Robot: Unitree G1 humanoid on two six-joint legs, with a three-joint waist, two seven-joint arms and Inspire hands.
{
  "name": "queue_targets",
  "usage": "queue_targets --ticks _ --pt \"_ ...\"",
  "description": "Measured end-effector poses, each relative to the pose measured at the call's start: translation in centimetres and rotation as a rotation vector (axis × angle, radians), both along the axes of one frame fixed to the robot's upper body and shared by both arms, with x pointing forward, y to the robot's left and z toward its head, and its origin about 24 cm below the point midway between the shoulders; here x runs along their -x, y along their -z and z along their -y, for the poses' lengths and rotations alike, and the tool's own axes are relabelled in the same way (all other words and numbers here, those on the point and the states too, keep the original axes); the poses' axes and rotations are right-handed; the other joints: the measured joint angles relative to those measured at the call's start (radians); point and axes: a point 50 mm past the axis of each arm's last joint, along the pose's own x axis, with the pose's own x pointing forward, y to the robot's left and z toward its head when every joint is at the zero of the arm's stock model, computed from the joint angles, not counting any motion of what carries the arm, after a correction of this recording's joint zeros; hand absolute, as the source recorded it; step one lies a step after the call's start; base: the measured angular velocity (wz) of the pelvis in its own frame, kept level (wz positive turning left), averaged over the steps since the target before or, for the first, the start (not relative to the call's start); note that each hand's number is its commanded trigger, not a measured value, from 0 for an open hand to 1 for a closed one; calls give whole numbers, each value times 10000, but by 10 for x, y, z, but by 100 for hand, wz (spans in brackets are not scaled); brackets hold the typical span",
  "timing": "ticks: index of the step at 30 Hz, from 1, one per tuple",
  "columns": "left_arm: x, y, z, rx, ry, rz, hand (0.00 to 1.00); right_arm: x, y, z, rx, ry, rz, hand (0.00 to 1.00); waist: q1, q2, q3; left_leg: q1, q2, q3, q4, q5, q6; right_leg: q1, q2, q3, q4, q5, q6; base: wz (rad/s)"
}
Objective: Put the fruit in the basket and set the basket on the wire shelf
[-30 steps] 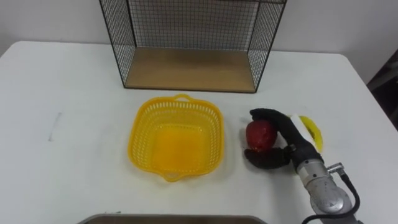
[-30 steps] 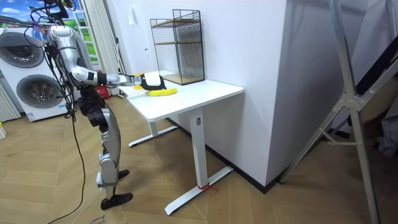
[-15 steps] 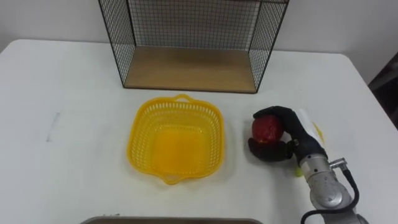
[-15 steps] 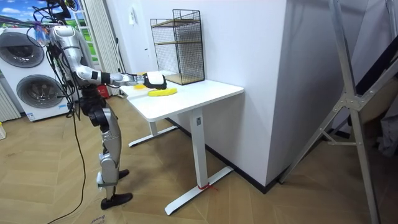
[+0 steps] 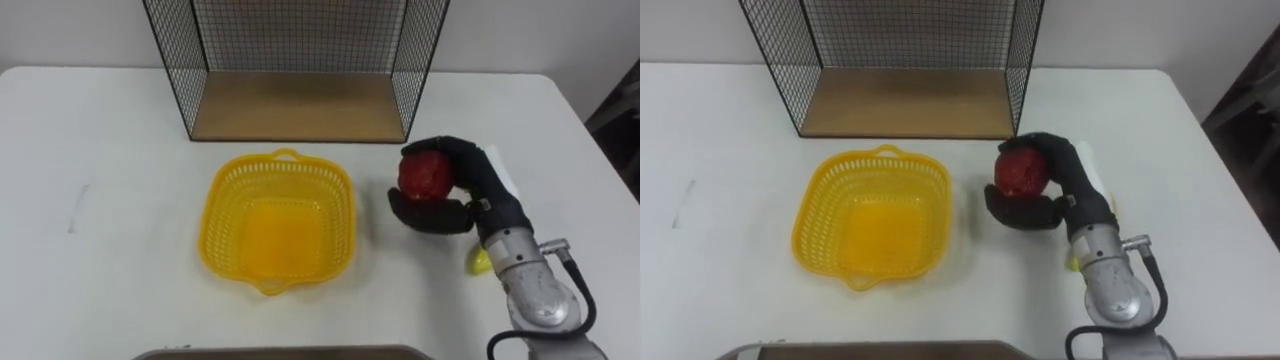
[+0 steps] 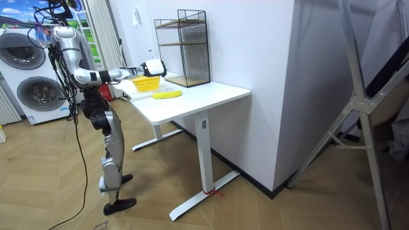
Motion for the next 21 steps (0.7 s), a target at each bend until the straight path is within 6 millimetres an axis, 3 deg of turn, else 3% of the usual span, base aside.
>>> queue_targets --ticks 8,14,21 --pt "-1 0 0 12 52 10 0 2 -23 -19 -19 -1273 757 100 133 -57 -19 -70 14 87 -5 0 0 -151 1 91 13 1 1 -4" --pt "-10 0 3 221 352 95 0 3 -20 -31 108 -2397 306 100 483 -79 -31 -230 15 113 23 3 4 -296 2 126 18 27 1 -1" --pt "-12 1 6 226 634 -11 0 8 -15 -51 203 -3735 -308 100 534 -73 -27 -272 18 110 20 5 7 -285 -1 116 -3 35 6 0"
